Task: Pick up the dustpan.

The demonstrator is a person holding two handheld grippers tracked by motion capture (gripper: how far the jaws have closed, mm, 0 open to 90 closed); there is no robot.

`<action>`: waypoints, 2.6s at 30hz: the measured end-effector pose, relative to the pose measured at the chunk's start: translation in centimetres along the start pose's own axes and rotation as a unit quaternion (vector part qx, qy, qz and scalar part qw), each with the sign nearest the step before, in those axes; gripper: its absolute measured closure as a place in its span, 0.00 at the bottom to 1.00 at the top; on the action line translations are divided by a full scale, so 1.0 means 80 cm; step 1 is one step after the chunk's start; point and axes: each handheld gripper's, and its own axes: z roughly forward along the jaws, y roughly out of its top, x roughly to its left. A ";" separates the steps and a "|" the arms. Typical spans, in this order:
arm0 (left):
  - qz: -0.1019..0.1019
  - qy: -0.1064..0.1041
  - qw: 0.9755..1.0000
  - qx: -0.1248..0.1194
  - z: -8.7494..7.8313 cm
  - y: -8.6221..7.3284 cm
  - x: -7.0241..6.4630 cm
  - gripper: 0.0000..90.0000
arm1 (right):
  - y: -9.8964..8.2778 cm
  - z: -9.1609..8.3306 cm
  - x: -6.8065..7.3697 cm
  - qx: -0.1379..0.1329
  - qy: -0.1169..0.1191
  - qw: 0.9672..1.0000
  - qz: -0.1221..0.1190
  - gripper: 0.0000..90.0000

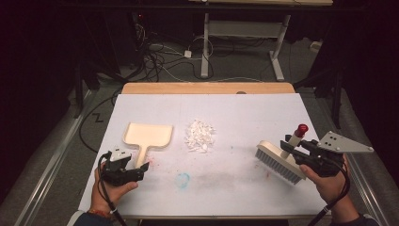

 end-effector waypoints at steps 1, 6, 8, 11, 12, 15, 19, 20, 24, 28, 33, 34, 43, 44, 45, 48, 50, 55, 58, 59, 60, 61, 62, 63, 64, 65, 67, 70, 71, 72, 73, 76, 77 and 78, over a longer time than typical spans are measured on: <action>-0.003 0.004 1.000 0.008 0.007 0.003 0.001 0.27 | 0.000 0.002 0.000 0.001 -0.001 1.000 0.000 0.77; -0.023 0.041 0.998 0.035 0.039 0.015 0.010 0.29 | -0.002 0.008 0.002 0.010 -0.001 1.000 -0.001 0.77; -0.032 0.039 0.998 0.044 0.051 0.017 0.014 0.29 | -0.003 0.009 0.002 0.012 0.000 1.000 -0.002 0.77; -0.026 0.056 0.997 0.038 0.059 0.024 0.015 0.33 | -0.003 0.010 0.003 0.014 0.000 1.000 -0.001 0.77; -0.028 0.060 0.997 0.034 0.062 0.026 0.015 0.34 | -0.004 0.010 0.003 0.015 0.001 1.000 -0.001 0.77; -0.024 0.064 0.997 0.032 0.067 0.033 0.017 0.40 | -0.004 0.011 0.004 0.017 0.003 1.000 -0.003 0.77; -0.020 0.063 0.997 0.033 0.071 0.040 0.022 0.59 | -0.004 0.013 0.005 0.019 0.006 1.000 -0.002 0.77; -0.016 0.061 0.997 0.035 0.072 0.041 0.024 0.62 | -0.005 0.013 0.006 0.019 0.007 1.000 -0.003 0.77; -0.006 0.054 0.998 0.042 0.074 0.048 0.028 0.70 | -0.006 0.015 0.006 0.023 0.009 1.000 -0.002 0.77; 0.005 0.057 0.997 0.050 0.072 0.052 0.028 0.71 | -0.007 0.016 0.006 0.024 0.012 1.000 -0.003 0.77; 0.023 0.062 0.996 0.059 0.052 0.058 0.030 0.71 | -0.007 0.016 0.006 0.024 0.012 1.000 -0.004 0.77; 0.026 0.060 0.996 0.059 0.047 0.059 0.030 0.71 | -0.007 0.016 0.006 0.024 0.011 1.000 -0.004 0.77; 0.073 0.026 0.992 0.095 0.002 0.041 0.018 0.71 | -0.007 0.012 0.002 0.019 0.004 1.000 0.000 0.77; 0.079 0.023 0.992 0.097 -0.002 0.039 0.015 0.71 | -0.007 0.011 0.002 0.017 0.004 1.000 0.001 0.77; 0.081 0.019 0.992 0.096 -0.006 0.037 0.012 0.71 | -0.007 0.011 0.002 0.017 0.003 1.000 0.001 0.77; 0.103 0.006 0.989 0.103 -0.015 0.031 0.000 0.71 | -0.007 0.010 0.001 0.016 0.002 1.000 0.002 0.77; 0.119 -0.003 0.987 0.109 -0.018 0.025 -0.010 0.71 | -0.007 0.010 0.001 0.017 0.002 1.000 0.002 0.77; 0.141 -0.021 0.983 0.115 -0.018 0.016 -0.036 0.71 | -0.008 0.012 0.001 0.019 0.001 1.000 0.003 0.77; 0.148 -0.037 0.981 0.117 -0.015 0.014 -0.046 0.71 | -0.008 0.012 0.000 0.018 -0.004 1.000 0.004 0.77; 0.148 -0.042 0.981 0.116 -0.014 0.014 -0.048 0.71 | -0.008 0.012 0.000 0.019 -0.003 1.000 0.004 0.77; 0.149 -0.045 0.981 0.118 -0.013 0.014 -0.050 0.71 | -0.008 0.013 0.000 0.017 -0.003 1.000 0.004 0.77; 0.149 -0.046 0.981 0.118 -0.012 0.014 -0.051 0.71 | -0.008 0.013 0.000 0.017 -0.002 1.000 0.004 0.77; 0.151 -0.048 0.980 0.120 -0.011 0.014 -0.052 0.71 | -0.007 0.013 0.000 0.017 -0.002 1.000 0.004 0.77; 0.151 -0.049 0.980 0.121 -0.010 0.015 -0.052 0.71 | -0.008 0.014 0.000 0.018 -0.001 1.000 0.005 0.77; 0.151 -0.051 0.980 0.122 -0.008 0.015 -0.053 0.71 | -0.008 0.015 -0.001 0.019 -0.001 1.000 0.005 0.77; 0.151 -0.051 0.979 0.123 -0.007 0.015 -0.053 0.71 | -0.009 0.016 -0.001 0.020 0.000 1.000 0.007 0.77; 0.150 -0.054 0.980 0.121 -0.006 0.016 -0.053 0.71 | -0.010 0.017 -0.002 0.019 -0.001 1.000 0.008 0.77; 0.152 -0.055 0.979 0.123 -0.004 0.016 -0.053 0.71 | -0.010 0.017 -0.002 0.021 -0.002 1.000 0.010 0.77; 0.151 -0.057 0.979 0.122 -0.003 0.015 -0.052 0.71 | -0.009 0.018 -0.003 0.019 -0.002 1.000 0.011 0.77; 0.152 -0.056 0.979 0.123 -0.002 0.015 -0.052 0.71 | -0.009 0.018 -0.003 0.018 -0.001 1.000 0.010 0.77; 0.152 -0.056 0.979 0.124 -0.002 0.015 -0.052 0.71 | -0.008 0.019 -0.003 0.018 -0.001 1.000 0.009 0.77; 0.151 -0.057 0.979 0.123 -0.001 0.014 -0.053 0.71 | -0.009 0.022 -0.003 0.019 0.000 1.000 0.009 0.77; 0.153 -0.055 0.979 0.125 0.000 0.014 -0.053 0.71 | -0.009 0.023 -0.003 0.017 -0.001 1.000 0.010 0.77; 0.154 -0.054 0.978 0.126 0.001 0.014 -0.053 0.71 | -0.009 0.024 -0.003 0.016 -0.002 1.000 0.011 0.78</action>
